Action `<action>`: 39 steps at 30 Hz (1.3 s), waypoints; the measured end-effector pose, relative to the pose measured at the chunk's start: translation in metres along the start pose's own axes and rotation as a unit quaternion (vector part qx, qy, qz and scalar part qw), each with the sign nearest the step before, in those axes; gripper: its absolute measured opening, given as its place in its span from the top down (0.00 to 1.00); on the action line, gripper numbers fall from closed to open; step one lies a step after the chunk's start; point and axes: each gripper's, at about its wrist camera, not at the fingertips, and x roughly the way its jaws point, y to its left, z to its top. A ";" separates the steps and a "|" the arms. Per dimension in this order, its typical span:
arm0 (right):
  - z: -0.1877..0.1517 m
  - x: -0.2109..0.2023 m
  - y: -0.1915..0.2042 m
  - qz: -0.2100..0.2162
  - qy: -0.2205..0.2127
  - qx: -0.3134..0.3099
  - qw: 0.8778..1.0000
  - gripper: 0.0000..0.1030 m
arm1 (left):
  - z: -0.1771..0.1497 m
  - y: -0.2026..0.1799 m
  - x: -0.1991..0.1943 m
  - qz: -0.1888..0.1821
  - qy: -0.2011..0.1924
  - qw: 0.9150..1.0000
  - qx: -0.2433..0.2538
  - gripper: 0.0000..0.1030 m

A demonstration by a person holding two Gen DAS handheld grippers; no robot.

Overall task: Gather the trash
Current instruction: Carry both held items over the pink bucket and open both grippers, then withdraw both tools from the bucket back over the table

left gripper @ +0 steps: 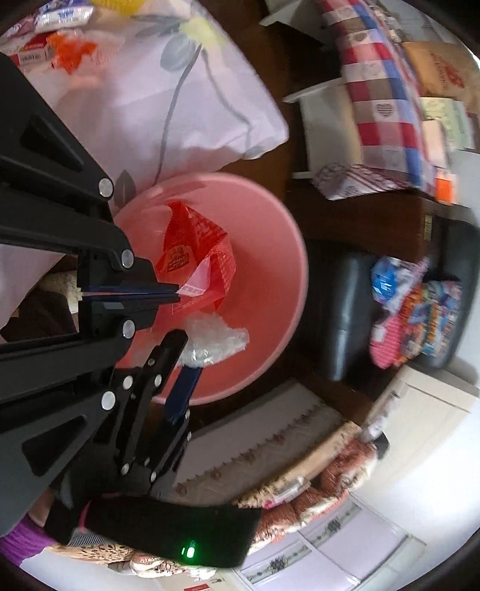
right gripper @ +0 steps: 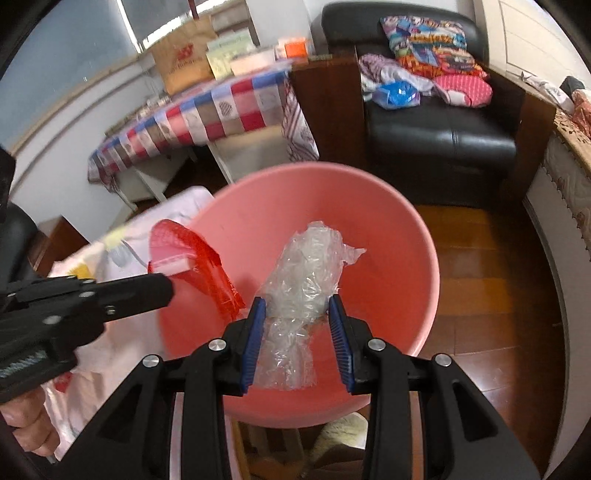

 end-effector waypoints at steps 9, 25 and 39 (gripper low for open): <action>-0.003 0.031 0.010 -0.028 0.062 -0.038 0.997 0.65 | -0.005 0.011 0.043 0.019 0.048 0.999 0.001 1.00; 0.000 0.034 0.017 -0.049 0.088 -0.040 0.994 0.63 | -0.013 0.027 0.023 0.012 0.033 0.999 -0.028 0.90; -0.016 -0.025 0.058 0.003 -0.003 -0.050 0.999 0.63 | -0.049 0.029 -0.071 0.047 -0.072 0.996 -0.017 0.85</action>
